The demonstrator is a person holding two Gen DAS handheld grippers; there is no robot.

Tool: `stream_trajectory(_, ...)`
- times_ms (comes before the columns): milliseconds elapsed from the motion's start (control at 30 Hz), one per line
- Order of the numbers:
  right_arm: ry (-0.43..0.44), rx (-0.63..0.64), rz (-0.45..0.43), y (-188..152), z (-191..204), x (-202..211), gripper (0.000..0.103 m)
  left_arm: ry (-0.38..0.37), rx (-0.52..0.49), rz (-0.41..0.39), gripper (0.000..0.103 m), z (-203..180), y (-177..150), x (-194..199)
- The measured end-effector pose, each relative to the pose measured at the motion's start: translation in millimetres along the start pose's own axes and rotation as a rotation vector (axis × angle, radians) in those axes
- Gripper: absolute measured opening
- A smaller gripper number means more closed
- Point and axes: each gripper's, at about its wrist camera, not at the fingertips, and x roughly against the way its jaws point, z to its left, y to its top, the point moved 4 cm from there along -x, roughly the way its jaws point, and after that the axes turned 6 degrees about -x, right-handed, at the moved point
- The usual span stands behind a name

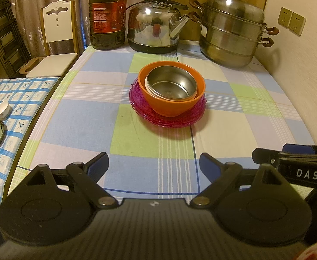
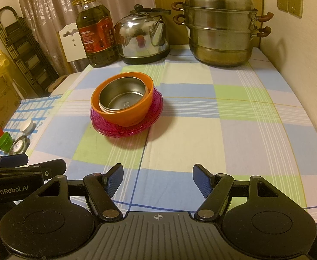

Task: Organize plates and bowls

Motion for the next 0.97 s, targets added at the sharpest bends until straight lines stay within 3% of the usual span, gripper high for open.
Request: stream_trajectory(967, 0.0, -0.003, 0.003, -1.8, -2.2, -2.1, 0.071, -0.007, -0.002, -0.022, 0.09, -1.5, -0.8, -1.3)
